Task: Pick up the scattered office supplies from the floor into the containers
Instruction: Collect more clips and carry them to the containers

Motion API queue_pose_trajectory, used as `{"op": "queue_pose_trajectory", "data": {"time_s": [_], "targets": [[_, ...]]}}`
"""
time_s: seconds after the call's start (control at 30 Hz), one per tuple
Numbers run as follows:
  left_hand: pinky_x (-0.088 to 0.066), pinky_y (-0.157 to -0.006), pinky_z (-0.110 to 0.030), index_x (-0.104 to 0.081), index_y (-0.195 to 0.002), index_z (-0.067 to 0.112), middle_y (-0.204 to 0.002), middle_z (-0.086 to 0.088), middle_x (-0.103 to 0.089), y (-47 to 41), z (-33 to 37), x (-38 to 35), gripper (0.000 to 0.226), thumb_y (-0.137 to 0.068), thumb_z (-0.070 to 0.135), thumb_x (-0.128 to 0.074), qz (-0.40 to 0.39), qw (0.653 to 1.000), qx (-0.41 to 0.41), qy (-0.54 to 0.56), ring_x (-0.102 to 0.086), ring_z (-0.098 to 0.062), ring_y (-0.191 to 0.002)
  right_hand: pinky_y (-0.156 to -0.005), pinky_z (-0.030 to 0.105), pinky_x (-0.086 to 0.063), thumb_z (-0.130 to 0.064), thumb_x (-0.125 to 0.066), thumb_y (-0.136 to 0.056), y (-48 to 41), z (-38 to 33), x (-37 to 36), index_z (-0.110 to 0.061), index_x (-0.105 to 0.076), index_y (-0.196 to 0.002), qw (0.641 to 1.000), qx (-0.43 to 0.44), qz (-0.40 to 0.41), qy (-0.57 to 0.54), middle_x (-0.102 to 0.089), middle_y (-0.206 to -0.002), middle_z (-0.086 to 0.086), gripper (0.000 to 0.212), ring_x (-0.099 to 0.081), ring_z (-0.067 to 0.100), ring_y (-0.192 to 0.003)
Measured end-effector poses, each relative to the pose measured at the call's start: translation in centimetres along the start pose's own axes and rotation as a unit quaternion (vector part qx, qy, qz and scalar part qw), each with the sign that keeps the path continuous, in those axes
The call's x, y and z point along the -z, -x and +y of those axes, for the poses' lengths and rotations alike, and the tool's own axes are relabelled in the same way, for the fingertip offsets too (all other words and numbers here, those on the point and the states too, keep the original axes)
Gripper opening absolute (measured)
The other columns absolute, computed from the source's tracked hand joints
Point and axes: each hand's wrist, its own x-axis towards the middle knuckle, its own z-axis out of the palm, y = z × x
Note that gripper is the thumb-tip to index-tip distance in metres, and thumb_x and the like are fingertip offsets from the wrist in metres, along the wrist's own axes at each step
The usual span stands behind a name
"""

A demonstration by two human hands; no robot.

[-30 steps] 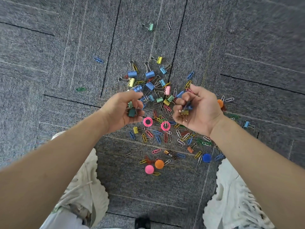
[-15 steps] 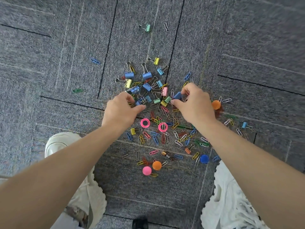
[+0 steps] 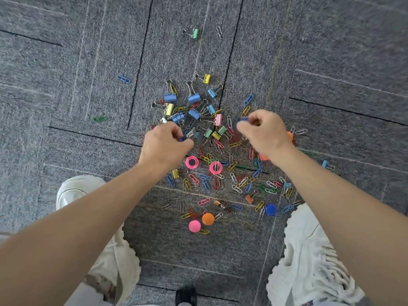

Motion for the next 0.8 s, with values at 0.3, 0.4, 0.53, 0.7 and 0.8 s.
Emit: {"op": "queue_pose_trajectory", "data": {"time_s": [0.3,0.4,0.53,0.7,0.8], "targets": [[-0.043,-0.065,-0.041,-0.054,-0.080,0.013,-0.075,-0.008,-0.050,0.4,-0.4,0.5,0.026,-0.068,0.035,-0.062,-0.129,0.973,0.054,0.185,-0.045,-0.021,-0.069,-0.060,0.028,-0.035,-0.034,-0.035,-0.069,2.1,0.0,1.8,-0.011,-0.041,-0.075,0.775,-0.099,-0.321,-0.536,-0.038,-0.074,0.004,0.024,-0.041,0.018,-0.067],[-0.043,-0.065,-0.043,-0.054,-0.078,0.014,-0.077,-0.010,-0.051,0.3,-0.5,0.5,0.025,-0.067,0.035,-0.063,-0.139,0.969,0.060,0.193,-0.046,-0.022,-0.070,-0.064,0.033,-0.041,-0.034,-0.036,-0.073,1.9,0.3,1.5,-0.010,-0.045,-0.076,0.774,-0.114,-0.319,-0.535,-0.042,-0.076,0.006,0.026,-0.046,0.021,-0.070],[-0.044,-0.065,-0.042,-0.055,-0.078,0.014,-0.074,-0.010,-0.052,0.0,-0.8,0.7,0.021,-0.070,0.031,-0.065,-0.138,0.970,0.060,0.193,-0.047,-0.021,-0.067,-0.068,0.035,-0.051,-0.028,-0.041,-0.080,2.0,0.0,1.1,-0.010,-0.055,-0.076,0.783,-0.132,-0.282,-0.538,-0.053,-0.081,0.007,0.023,-0.056,0.024,-0.074],[-0.045,-0.066,-0.041,-0.056,-0.080,0.013,-0.073,-0.009,-0.052,-0.3,-1.4,0.5,0.013,-0.087,0.019,-0.064,-0.145,0.971,0.051,0.185,-0.048,-0.021,-0.068,-0.084,0.046,-0.057,-0.019,-0.044,-0.078,2.3,-0.6,0.8,-0.009,-0.058,-0.083,0.780,-0.153,-0.249,-0.553,-0.066,-0.085,0.012,0.019,-0.067,0.030,-0.081],[-0.045,-0.067,-0.041,-0.056,-0.080,0.013,-0.073,-0.008,-0.051,-0.3,-1.3,0.5,0.012,-0.087,0.018,-0.064,-0.149,0.970,0.050,0.186,-0.048,-0.021,-0.068,-0.061,0.035,-0.059,-0.014,-0.040,-0.081,2.3,-0.8,0.5,-0.009,-0.053,-0.085,0.779,-0.180,-0.217,-0.559,-0.063,-0.079,0.012,0.014,-0.066,0.026,-0.071]]}}
